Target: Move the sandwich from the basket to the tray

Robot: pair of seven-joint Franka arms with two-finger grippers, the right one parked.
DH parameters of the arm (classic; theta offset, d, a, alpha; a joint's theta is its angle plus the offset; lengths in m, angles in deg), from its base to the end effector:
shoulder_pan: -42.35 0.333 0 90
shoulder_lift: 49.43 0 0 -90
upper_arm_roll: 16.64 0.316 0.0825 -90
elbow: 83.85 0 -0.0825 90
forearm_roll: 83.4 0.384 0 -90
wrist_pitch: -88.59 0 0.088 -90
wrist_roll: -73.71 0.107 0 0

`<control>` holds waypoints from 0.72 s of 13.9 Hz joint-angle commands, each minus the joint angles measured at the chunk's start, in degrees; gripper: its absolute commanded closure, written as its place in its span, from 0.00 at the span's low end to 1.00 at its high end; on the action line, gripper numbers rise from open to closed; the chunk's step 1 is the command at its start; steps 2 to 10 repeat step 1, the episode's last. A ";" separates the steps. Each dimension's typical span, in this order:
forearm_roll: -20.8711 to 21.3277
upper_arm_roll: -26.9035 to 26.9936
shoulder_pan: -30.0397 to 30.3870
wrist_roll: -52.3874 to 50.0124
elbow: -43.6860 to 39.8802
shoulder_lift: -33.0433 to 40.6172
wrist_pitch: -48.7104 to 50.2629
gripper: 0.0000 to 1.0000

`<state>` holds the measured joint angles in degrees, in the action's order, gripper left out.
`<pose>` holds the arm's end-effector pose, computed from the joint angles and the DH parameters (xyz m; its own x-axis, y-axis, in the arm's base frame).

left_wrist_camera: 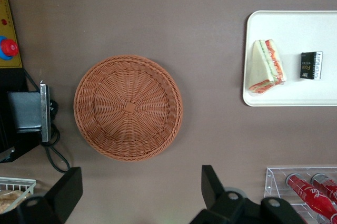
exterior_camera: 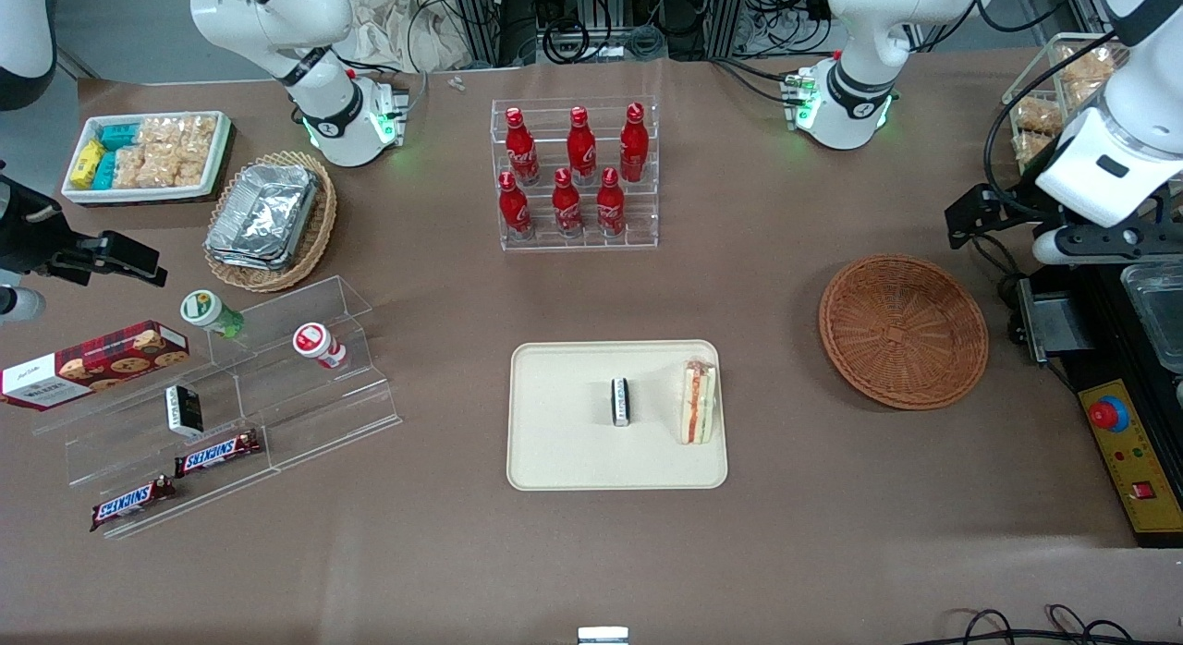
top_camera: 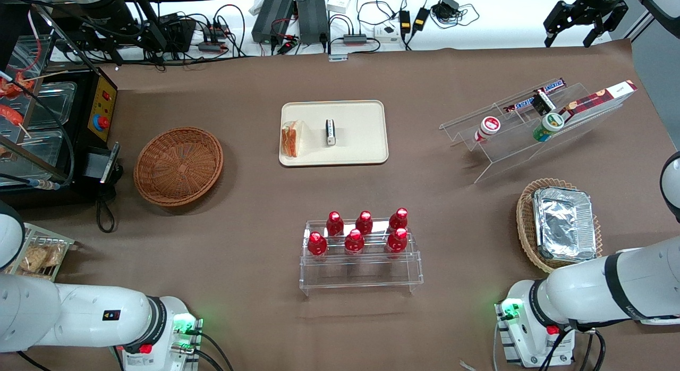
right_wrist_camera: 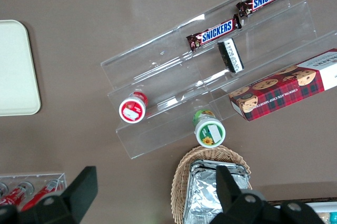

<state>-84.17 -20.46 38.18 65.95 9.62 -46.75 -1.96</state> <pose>0.5348 -0.0774 0.6223 1.0000 -0.0038 -0.0056 -0.0037 -0.9999 0.0096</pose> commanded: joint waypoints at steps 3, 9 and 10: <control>-0.02 -0.93 0.12 -1.72 -0.58 0.40 0.11 0.00; -0.02 -0.93 0.12 -1.72 -0.58 0.40 0.11 0.00; -0.02 -0.93 0.12 -1.72 -0.58 0.40 0.11 0.00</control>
